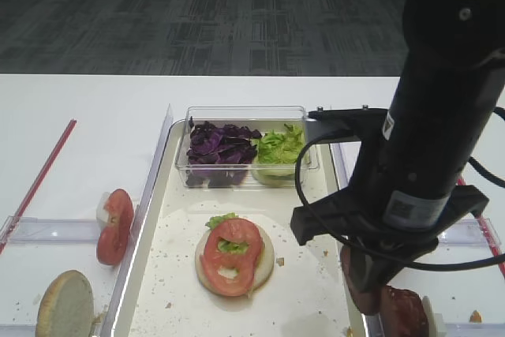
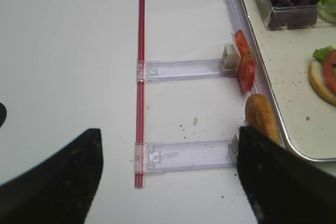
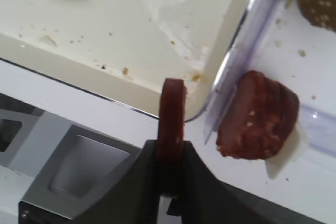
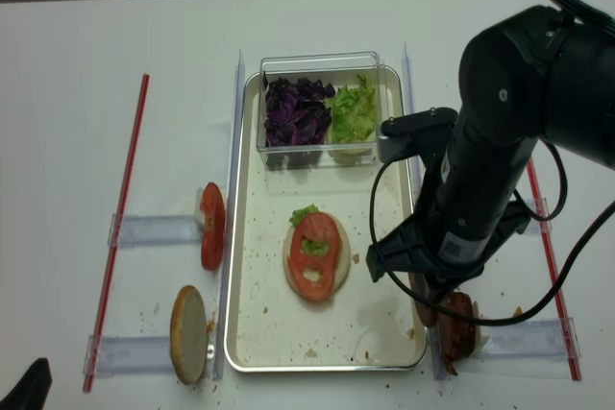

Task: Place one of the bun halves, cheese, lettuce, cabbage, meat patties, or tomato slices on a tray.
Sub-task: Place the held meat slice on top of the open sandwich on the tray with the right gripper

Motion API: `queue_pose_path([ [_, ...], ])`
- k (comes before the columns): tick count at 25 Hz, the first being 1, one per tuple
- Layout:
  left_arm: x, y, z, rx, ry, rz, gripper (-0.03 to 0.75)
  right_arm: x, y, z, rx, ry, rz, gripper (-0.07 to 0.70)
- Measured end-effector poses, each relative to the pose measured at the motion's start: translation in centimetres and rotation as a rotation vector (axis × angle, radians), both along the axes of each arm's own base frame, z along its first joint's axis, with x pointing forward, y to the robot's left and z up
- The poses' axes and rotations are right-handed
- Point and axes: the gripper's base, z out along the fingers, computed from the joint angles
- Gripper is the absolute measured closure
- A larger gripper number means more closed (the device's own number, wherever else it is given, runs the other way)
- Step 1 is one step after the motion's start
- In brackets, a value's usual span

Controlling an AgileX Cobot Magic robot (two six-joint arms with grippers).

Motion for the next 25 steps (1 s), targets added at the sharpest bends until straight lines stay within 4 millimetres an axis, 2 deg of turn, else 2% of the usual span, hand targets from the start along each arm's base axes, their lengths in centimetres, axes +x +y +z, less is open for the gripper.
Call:
queue_pose_path([
  [9, 0.0, 0.0, 0.0, 0.0, 0.0, 0.0, 0.223, 0.5, 2.0, 0.6, 0.238, -0.075, 0.058, 0.516],
  [20, 0.0, 0.0, 0.0, 0.0, 0.0, 0.0, 0.223, 1.4, 3.1, 1.1, 0.372, -0.194, 0.062, 0.516],
  [25, 0.0, 0.0, 0.0, 0.0, 0.0, 0.0, 0.223, 2.7, 3.5, 0.0, 0.496, -0.142, 0.047, 0.516],
])
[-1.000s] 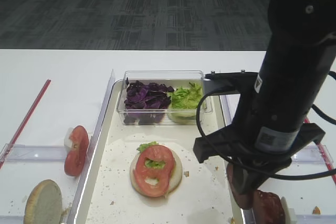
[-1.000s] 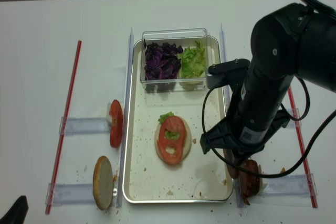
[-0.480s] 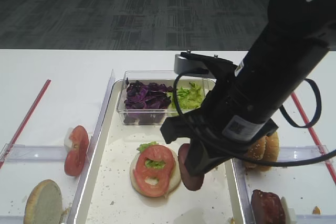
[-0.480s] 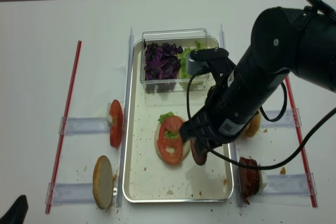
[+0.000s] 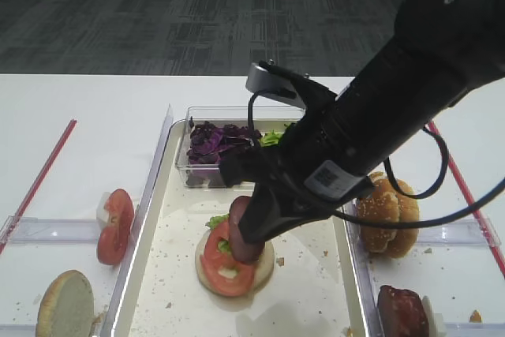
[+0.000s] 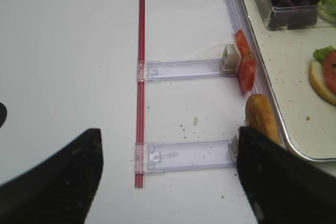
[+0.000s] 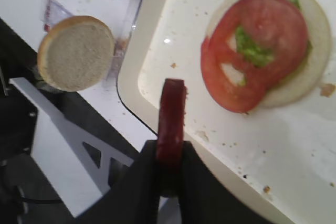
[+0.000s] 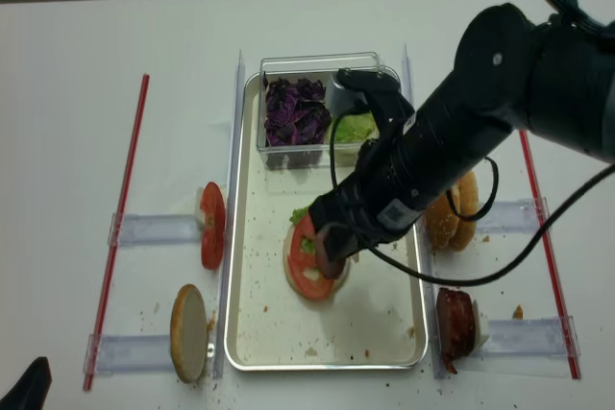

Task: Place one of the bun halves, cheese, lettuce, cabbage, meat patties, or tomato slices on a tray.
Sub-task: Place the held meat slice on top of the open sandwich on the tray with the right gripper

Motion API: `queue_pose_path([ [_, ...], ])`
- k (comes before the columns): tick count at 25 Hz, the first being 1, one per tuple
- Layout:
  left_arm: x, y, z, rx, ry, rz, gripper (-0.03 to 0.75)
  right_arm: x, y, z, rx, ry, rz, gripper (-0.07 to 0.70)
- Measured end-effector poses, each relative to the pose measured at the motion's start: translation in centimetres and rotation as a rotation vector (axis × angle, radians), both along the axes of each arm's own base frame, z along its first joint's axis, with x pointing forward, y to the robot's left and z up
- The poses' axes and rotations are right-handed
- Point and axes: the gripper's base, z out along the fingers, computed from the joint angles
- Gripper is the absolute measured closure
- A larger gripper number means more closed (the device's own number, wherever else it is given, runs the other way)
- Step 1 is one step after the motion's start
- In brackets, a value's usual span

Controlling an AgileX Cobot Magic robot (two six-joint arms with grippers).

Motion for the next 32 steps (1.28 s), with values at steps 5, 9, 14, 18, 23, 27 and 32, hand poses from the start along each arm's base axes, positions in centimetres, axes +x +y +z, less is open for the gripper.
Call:
queue_pose_path([
  [5, 0.0, 0.0, 0.0, 0.0, 0.0, 0.0, 0.223, 1.8, -0.6, -0.2, 0.181, 0.034, -0.003, 0.516],
  [9, 0.0, 0.0, 0.0, 0.0, 0.0, 0.0, 0.223, 2.5, -1.6, -0.1, 0.299, 0.064, 0.043, 0.516],
  [14, 0.0, 0.0, 0.0, 0.0, 0.0, 0.0, 0.223, 2.8, -2.1, -0.1, 0.416, 0.065, 0.078, 0.516],
  [18, 0.0, 0.0, 0.0, 0.0, 0.0, 0.0, 0.223, 2.2, -2.2, -1.0, 0.468, 0.07, 0.072, 0.516],
  [23, 0.0, 0.0, 0.0, 0.0, 0.0, 0.0, 0.223, 1.2, -2.4, -2.4, 0.513, 0.073, 0.047, 0.516],
  [27, 0.0, 0.0, 0.0, 0.0, 0.0, 0.0, 0.223, 1.6, -2.3, -3.0, 0.539, 0.071, 0.023, 0.516],
  [32, 0.0, 0.0, 0.0, 0.0, 0.0, 0.0, 0.223, 2.5, -1.9, -5.3, 0.549, 0.116, -0.031, 0.516],
])
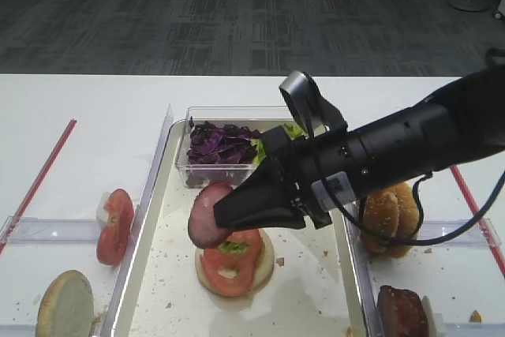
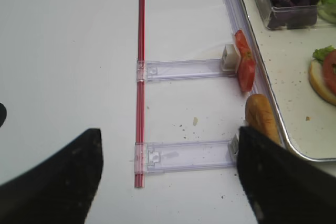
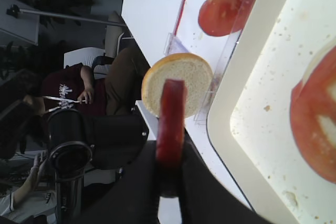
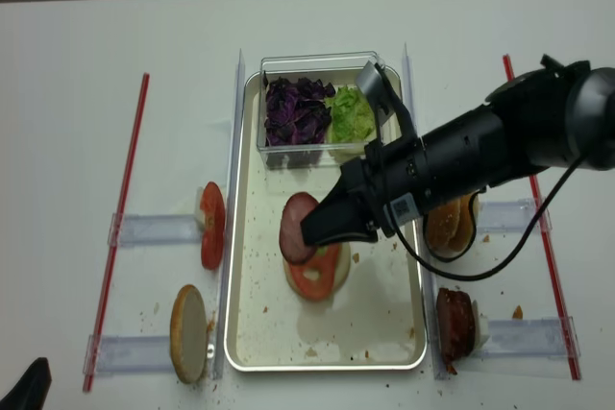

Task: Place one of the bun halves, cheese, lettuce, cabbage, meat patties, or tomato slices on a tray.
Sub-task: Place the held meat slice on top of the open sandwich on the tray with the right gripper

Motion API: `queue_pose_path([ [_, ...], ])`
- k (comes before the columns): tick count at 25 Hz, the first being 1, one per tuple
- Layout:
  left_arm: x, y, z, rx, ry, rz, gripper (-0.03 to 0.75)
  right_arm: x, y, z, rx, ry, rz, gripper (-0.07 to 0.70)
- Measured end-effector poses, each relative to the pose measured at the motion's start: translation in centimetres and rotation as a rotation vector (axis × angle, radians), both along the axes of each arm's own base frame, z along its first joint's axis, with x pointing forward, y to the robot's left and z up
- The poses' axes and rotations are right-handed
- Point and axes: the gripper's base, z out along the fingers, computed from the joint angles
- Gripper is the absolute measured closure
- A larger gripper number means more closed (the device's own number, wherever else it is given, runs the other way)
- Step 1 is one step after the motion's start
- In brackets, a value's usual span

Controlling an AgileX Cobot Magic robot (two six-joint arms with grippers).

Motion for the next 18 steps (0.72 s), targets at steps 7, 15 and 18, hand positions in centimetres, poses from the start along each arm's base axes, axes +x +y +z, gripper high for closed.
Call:
queue_pose_path([
  [7, 0.0, 0.0, 0.0, 0.0, 0.0, 0.0, 0.223, 0.72, 0.21, -0.83, 0.029, -0.022, -0.045, 0.516],
  [15, 0.0, 0.0, 0.0, 0.0, 0.0, 0.0, 0.223, 0.62, 0.14, -1.07, 0.004, -0.029, -0.031, 0.516],
  [18, 0.0, 0.0, 0.0, 0.0, 0.0, 0.0, 0.223, 0.72, 0.08, -1.31, -0.017, -0.033, -0.04, 0.516],
])
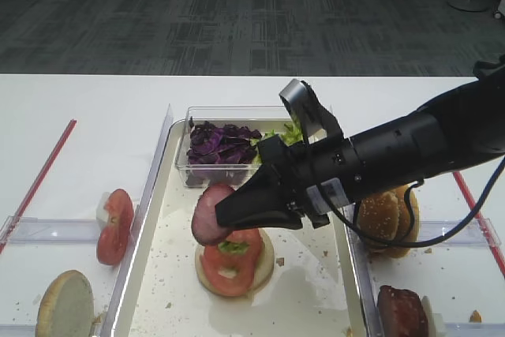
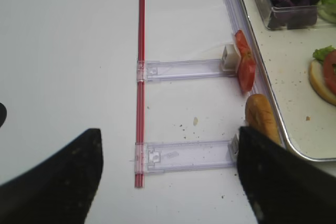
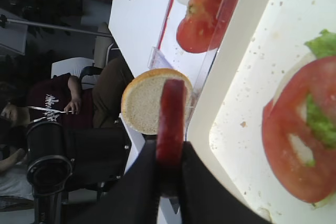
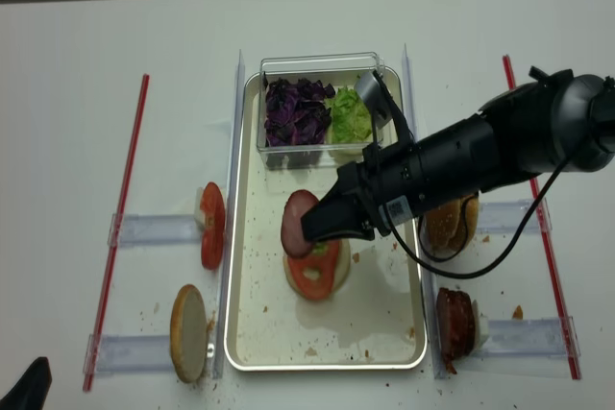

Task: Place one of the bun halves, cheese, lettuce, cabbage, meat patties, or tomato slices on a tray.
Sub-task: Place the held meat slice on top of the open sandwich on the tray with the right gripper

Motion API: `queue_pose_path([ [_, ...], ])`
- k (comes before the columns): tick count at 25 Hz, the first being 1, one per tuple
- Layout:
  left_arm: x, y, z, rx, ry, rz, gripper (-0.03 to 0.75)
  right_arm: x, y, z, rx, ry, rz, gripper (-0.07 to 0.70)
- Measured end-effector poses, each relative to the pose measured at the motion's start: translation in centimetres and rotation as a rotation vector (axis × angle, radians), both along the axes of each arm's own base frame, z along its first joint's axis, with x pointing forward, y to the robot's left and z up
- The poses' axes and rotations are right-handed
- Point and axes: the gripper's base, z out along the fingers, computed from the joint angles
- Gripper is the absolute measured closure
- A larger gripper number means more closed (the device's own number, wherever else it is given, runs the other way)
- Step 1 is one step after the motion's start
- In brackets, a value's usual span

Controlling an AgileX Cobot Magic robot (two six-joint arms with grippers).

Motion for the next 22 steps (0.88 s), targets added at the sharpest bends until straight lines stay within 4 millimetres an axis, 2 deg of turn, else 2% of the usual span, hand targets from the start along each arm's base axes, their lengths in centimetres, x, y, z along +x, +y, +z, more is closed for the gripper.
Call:
queue_pose_path([
  [13, 0.0, 0.0, 0.0, 0.0, 0.0, 0.0, 0.223, 0.2, -0.3, -0.9, -0.092, 0.018, -0.032, 0.516],
  [22, 0.0, 0.0, 0.0, 0.0, 0.0, 0.0, 0.223, 0.5, 0.0, -3.7, -0.08, 0.11, -0.036, 0.516],
])
